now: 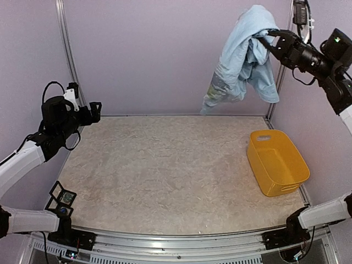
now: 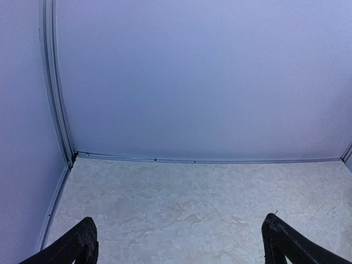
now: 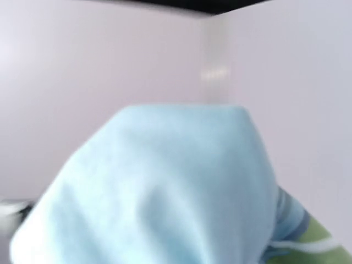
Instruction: Pin the brooch onto the clothing
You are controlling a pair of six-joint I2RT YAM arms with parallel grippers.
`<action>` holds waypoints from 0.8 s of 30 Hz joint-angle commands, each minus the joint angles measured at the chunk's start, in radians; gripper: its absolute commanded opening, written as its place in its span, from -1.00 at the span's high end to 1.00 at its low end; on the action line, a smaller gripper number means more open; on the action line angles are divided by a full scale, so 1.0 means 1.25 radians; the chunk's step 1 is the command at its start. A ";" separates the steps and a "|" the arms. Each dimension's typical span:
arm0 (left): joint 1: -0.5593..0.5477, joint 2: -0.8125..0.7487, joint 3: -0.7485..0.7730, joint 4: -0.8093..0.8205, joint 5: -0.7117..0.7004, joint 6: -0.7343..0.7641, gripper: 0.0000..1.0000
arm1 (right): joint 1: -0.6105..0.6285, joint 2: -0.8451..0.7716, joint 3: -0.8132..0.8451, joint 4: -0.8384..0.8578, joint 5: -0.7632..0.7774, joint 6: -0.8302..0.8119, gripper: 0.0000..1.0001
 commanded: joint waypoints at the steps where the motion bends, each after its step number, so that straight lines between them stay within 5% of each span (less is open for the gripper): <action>1: 0.001 -0.028 0.024 -0.042 -0.017 0.018 -0.98 | 0.147 0.166 0.020 0.099 -0.202 0.025 1.00; 5: 0.004 -0.044 0.020 -0.074 -0.033 0.020 -0.98 | 0.178 0.285 0.010 0.105 -0.205 0.031 1.00; 12: -0.002 -0.052 0.023 -0.096 -0.029 0.015 -0.98 | 0.168 0.484 0.022 -0.229 0.332 -0.101 1.00; 13: -0.006 -0.050 0.024 -0.096 -0.018 0.014 -0.98 | 0.163 0.519 0.031 -0.259 0.368 -0.108 0.79; 16: -0.038 -0.029 0.024 -0.096 0.018 0.028 -0.98 | 0.135 0.639 0.104 -0.373 0.540 -0.108 -0.24; 20: -0.097 0.020 0.032 -0.122 0.086 0.063 -0.98 | 0.074 0.759 0.237 -0.513 0.705 -0.081 -0.43; 24: -0.096 0.053 0.018 -0.131 0.165 0.020 -0.98 | 0.121 0.709 0.179 -0.495 0.834 -0.133 -0.42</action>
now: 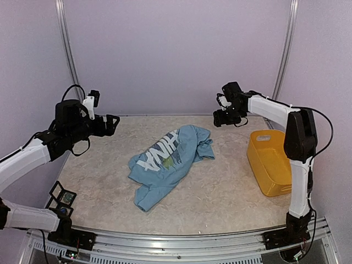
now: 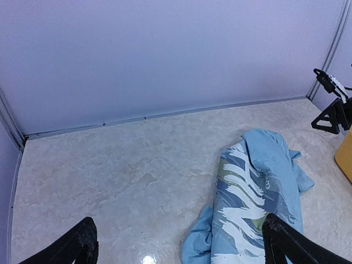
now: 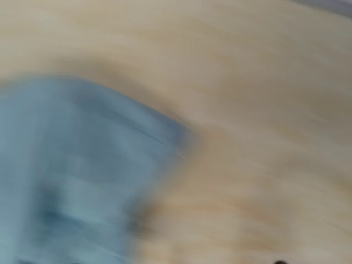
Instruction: Pin the brooch onto the clothing
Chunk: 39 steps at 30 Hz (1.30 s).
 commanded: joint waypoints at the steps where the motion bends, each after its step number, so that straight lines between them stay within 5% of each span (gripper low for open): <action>1: 0.002 0.027 -0.005 -0.018 0.084 -0.028 -0.98 | 0.062 -0.098 -0.052 -0.047 0.211 -0.071 -0.40; 8: 0.082 0.088 -0.034 0.004 0.183 -0.131 -0.96 | 0.379 -0.208 -0.306 0.180 -0.190 -0.244 -0.33; 15: 0.182 0.077 -0.074 0.063 0.204 -0.231 -0.92 | 0.581 0.007 -0.199 0.195 -0.275 -0.345 -0.57; 24: 0.187 0.053 -0.087 0.070 0.219 -0.224 -0.90 | 0.590 0.103 -0.213 0.165 -0.258 -0.419 -0.37; 26: 0.189 0.052 -0.087 0.070 0.223 -0.224 -0.90 | 0.587 0.103 -0.234 0.180 -0.259 -0.413 0.00; 29: 0.192 0.047 -0.087 0.075 0.235 -0.230 -0.88 | 0.574 0.086 -0.234 0.168 -0.248 -0.395 0.91; 30: 0.192 0.045 -0.087 0.078 0.238 -0.230 -0.86 | 0.569 0.068 -0.234 0.168 -0.255 -0.390 1.00; 39: 0.148 0.043 -0.070 0.121 0.235 -0.203 -0.74 | 0.340 -0.276 -0.286 0.289 -0.403 -0.206 1.00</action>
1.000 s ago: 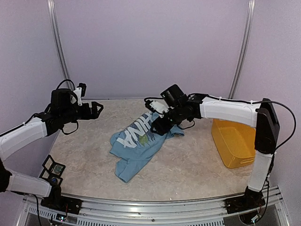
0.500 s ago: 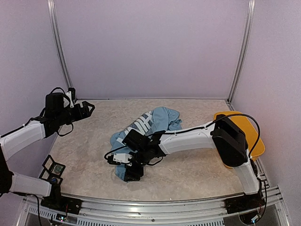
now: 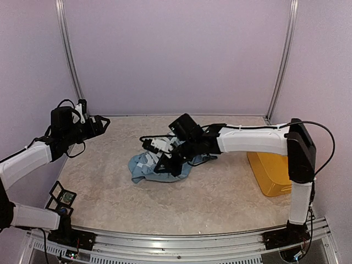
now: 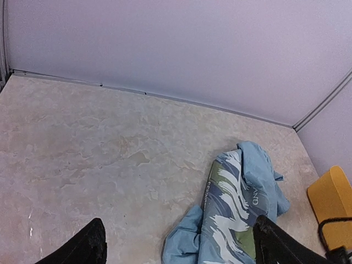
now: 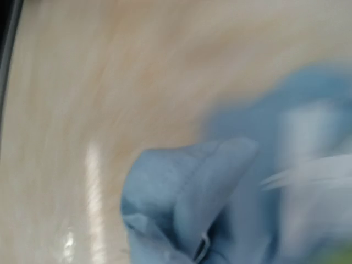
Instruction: Pin the brooch onto the clothing
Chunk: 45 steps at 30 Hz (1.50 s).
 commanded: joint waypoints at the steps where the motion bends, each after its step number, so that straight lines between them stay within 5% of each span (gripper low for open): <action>1: -0.052 -0.007 0.018 0.037 0.001 0.045 -0.73 | -0.168 -0.243 -0.041 0.102 -0.080 0.140 1.00; 8: -0.287 0.098 0.100 -0.050 -0.033 0.290 -0.82 | -0.464 -0.407 -0.187 0.114 -0.058 0.286 1.00; 17: -0.543 0.422 0.275 -0.213 -0.125 0.517 -0.83 | -0.536 -0.377 -0.210 0.103 -0.032 0.340 1.00; 21: -0.525 0.563 0.338 -0.288 -0.110 0.481 -0.67 | -0.539 -0.368 -0.204 0.096 -0.031 0.334 1.00; 31: -0.437 0.574 0.261 -0.234 -0.076 0.389 -0.63 | -0.538 -0.390 -0.198 0.073 -0.018 0.294 1.00; 33: -0.438 0.592 0.258 -0.241 -0.056 0.390 -0.46 | -0.539 -0.394 -0.196 0.069 -0.014 0.291 1.00; 37: -0.451 0.621 0.275 -0.291 0.007 0.398 0.97 | -0.538 -0.406 -0.163 0.036 0.000 0.275 1.00; 45: -0.440 0.359 0.429 -0.420 -0.269 0.374 1.00 | -0.538 -0.542 0.041 -0.137 -0.154 0.133 1.00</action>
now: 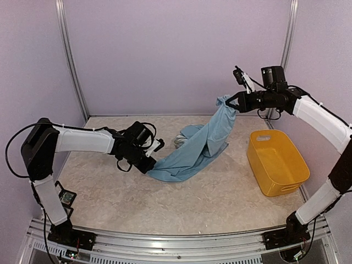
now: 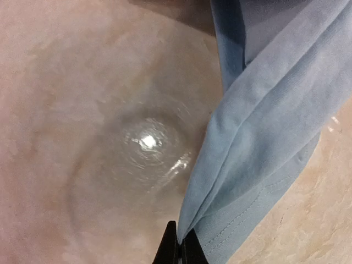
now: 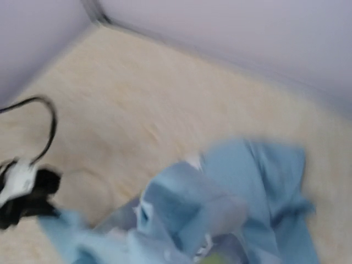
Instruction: Pin the brooch onto the clothing
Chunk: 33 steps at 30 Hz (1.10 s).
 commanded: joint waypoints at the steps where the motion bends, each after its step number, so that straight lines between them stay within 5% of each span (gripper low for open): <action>1: -0.023 -0.244 0.152 -0.097 -0.156 0.034 1.00 | -0.006 -0.153 0.162 -0.119 -0.157 -0.132 1.00; 9: -0.275 -0.525 0.302 -0.121 -0.247 0.180 1.00 | -0.005 -0.296 0.343 -0.234 -0.321 -0.193 1.00; 17: -0.291 -0.615 0.327 -0.123 -0.396 0.196 1.00 | -0.005 -0.281 0.375 -0.220 -0.207 -0.168 1.00; 20: -0.198 -0.582 0.317 -0.133 -0.326 0.163 1.00 | -0.005 -0.223 0.323 -0.187 -0.126 -0.144 1.00; 24: 0.078 -0.512 0.335 -0.128 -0.168 0.086 1.00 | -0.011 -0.083 0.355 -0.160 -0.040 -0.142 1.00; 28: 0.192 -0.341 0.496 -0.159 -0.241 0.091 1.00 | -0.039 0.082 0.478 -0.071 -0.004 -0.152 1.00; 33: 0.216 -0.085 0.838 -0.164 -0.389 0.143 1.00 | -0.064 0.289 0.797 0.002 0.040 -0.086 1.00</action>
